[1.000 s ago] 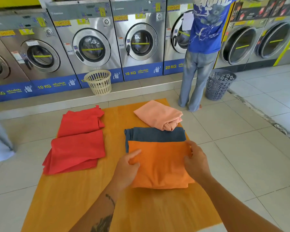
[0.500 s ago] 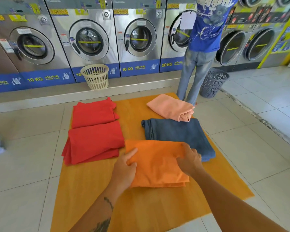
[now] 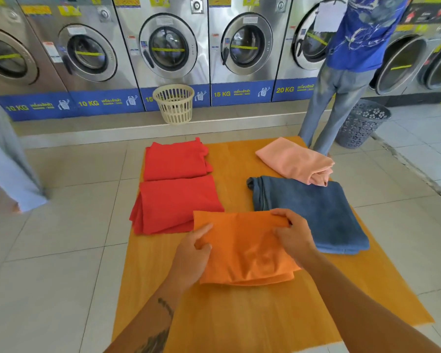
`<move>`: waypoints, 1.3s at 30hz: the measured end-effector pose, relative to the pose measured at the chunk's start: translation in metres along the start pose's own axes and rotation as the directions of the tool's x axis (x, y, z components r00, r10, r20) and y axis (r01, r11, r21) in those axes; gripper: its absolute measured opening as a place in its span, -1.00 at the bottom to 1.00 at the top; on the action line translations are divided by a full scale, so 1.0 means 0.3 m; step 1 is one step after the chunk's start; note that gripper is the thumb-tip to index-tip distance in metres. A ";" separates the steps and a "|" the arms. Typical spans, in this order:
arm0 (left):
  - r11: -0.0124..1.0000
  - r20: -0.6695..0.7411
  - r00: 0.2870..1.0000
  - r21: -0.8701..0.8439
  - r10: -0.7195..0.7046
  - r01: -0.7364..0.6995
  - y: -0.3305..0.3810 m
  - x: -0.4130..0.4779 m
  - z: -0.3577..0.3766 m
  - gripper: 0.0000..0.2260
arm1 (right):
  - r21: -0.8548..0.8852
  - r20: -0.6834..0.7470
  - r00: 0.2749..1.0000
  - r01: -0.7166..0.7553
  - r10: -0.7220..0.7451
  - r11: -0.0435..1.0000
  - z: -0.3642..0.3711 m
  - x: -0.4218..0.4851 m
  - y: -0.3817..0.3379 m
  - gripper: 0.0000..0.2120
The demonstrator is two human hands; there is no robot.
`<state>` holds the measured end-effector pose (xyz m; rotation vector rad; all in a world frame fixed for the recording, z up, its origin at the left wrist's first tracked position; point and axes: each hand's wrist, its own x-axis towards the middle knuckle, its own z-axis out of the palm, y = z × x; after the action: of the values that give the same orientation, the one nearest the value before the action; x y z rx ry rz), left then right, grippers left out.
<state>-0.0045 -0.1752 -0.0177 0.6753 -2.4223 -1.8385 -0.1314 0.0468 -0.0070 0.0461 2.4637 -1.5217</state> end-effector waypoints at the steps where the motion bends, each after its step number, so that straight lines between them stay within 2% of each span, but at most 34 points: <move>1: 1.000 -0.039 0.999 -0.009 -0.010 0.010 -0.015 -0.009 -0.041 -0.59 | 0.017 0.031 1.000 0.000 0.000 1.000 0.033 0.001 -0.015 -0.52; 6: 0.994 -0.214 0.971 -0.017 -0.105 0.103 -0.126 -0.083 -0.228 -0.66 | 0.011 0.247 0.969 -0.019 0.015 1.000 0.216 -0.007 -0.050 -0.61; 10: 0.969 -0.241 0.946 0.068 -0.217 0.239 -0.225 -0.121 -0.318 -0.61 | -0.124 0.377 0.926 0.027 0.022 0.992 0.356 -0.033 -0.025 -0.63; 13: 0.943 -0.191 0.951 0.181 -0.245 0.279 -0.271 -0.129 -0.343 -0.54 | -0.225 0.361 0.932 0.071 0.015 0.972 0.392 -0.035 0.001 -0.57; 17: 0.920 -0.165 0.954 0.267 -0.249 0.286 -0.280 -0.129 -0.354 -0.50 | -0.278 0.382 0.922 0.051 0.061 0.959 0.393 -0.011 0.010 -0.63; 19: 0.885 -0.225 0.940 0.335 -0.258 0.323 -0.275 -0.130 -0.361 -0.49 | -0.270 0.393 0.916 0.027 0.084 0.963 0.384 -0.002 0.017 -0.67; 21: 0.854 -0.352 0.908 0.375 -0.228 0.360 -0.239 -0.113 -0.374 -0.48 | -0.256 0.383 0.920 0.017 0.086 0.966 0.356 0.007 0.023 -0.70; 24: 0.885 -0.411 0.908 0.391 -0.078 0.253 -0.138 -0.050 -0.369 -0.55 | -0.216 0.323 0.945 0.019 0.053 0.976 0.272 0.025 0.012 -0.66; 27: 0.929 -0.328 0.939 0.369 0.103 0.027 -0.020 0.045 -0.290 -0.61 | -0.129 0.224 0.974 0.010 0.020 0.992 0.144 0.053 -0.003 -0.62; 30: 0.936 -0.249 0.940 0.320 0.233 -0.147 0.100 0.139 -0.144 -0.59 | -0.073 0.106 0.994 -0.011 0.019 0.997 -0.008 0.096 -0.010 -0.60; 34: 0.913 -0.079 0.953 0.317 0.294 -0.255 0.213 0.253 0.079 -0.53 | 0.020 -0.011 0.997 -0.071 0.071 0.997 -0.199 0.170 0.021 -0.53; 39: 0.891 0.119 0.955 0.345 0.271 -0.296 0.317 0.385 0.346 -0.47 | 0.118 -0.109 0.985 -0.123 0.135 0.985 -0.379 0.299 0.088 -0.48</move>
<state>-0.1684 -0.1014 0.0115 0.2455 -2.7555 -1.3441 -0.2358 0.1503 -0.0016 0.3169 2.4073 -1.6398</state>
